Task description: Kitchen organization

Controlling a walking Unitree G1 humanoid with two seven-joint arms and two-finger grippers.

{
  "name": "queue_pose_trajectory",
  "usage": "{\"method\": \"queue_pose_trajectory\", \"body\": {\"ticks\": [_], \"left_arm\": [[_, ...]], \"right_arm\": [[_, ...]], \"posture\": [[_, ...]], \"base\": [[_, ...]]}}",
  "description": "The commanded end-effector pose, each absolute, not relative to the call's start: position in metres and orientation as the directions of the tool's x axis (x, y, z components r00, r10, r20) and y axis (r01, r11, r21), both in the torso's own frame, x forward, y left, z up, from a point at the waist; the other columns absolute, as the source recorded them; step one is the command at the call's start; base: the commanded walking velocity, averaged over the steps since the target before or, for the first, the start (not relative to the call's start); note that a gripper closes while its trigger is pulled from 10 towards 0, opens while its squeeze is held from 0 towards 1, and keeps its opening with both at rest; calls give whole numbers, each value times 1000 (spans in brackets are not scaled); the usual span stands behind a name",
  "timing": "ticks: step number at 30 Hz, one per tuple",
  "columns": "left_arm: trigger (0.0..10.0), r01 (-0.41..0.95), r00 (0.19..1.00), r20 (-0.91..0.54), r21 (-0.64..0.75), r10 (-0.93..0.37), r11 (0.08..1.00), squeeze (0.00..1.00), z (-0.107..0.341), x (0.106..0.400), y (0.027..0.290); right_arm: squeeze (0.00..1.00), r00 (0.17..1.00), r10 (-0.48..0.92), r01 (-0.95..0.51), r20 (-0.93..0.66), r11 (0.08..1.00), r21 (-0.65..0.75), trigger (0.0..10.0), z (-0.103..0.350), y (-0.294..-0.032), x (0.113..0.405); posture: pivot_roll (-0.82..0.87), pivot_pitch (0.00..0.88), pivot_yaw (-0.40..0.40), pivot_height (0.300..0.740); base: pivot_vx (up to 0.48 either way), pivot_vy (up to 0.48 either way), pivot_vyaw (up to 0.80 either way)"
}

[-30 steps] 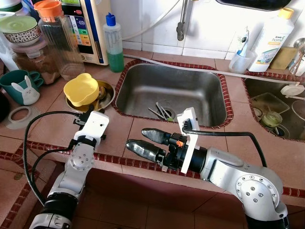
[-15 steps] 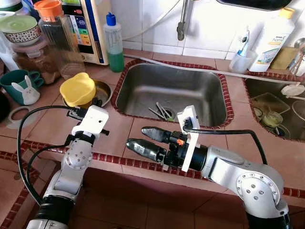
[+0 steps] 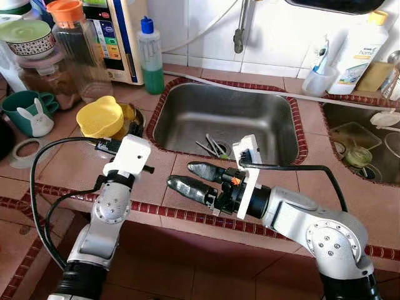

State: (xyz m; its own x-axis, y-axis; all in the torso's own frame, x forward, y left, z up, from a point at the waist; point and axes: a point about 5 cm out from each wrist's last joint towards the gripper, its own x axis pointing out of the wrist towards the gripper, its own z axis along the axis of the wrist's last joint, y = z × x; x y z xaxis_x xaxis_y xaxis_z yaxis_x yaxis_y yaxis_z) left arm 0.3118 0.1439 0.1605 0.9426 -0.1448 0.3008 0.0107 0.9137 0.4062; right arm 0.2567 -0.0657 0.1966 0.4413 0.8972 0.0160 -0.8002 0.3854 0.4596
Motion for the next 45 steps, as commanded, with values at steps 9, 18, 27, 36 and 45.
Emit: {"method": "queue_pose_trajectory", "body": {"ticks": [9, 18, 27, 36, 45], "left_arm": [[0, 297, 897, 381, -144, -224, 944, 0, 207, 318, 101], [0, 443, 897, 305, -633, -321, 636, 0, 208, 319, 83], [0, 480, 864, 312, -747, -395, 459, 0, 216, 315, 75], [0, 480, 843, 254, -753, -474, 451, 0, 216, 308, 87], [0, 476, 825, 147, -701, -546, 531, 0, 207, 300, 101]], "right_arm": [[0, 733, 677, -599, 66, 596, 535, 10000, 202, -85, 310], [0, 803, 587, -472, 102, 524, 709, 10000, 201, -86, 327], [0, 831, 549, -370, 92, 421, 828, 10000, 193, -81, 340], [0, 844, 535, -383, 45, 541, 749, 10000, 190, -88, 347], [0, 849, 528, -430, -3, 696, 575, 10000, 194, -103, 357]], "posture": [[20, 109, -3, 740], [21, 119, 5, 740], [32, 124, 3, 740], [40, 133, 0, 740], [54, 134, 2, 740]], "base": [[0, 0, 0], [0, 0, 0], [0, 0, 0], [0, 0, 0], [0, 0, 0]]}}
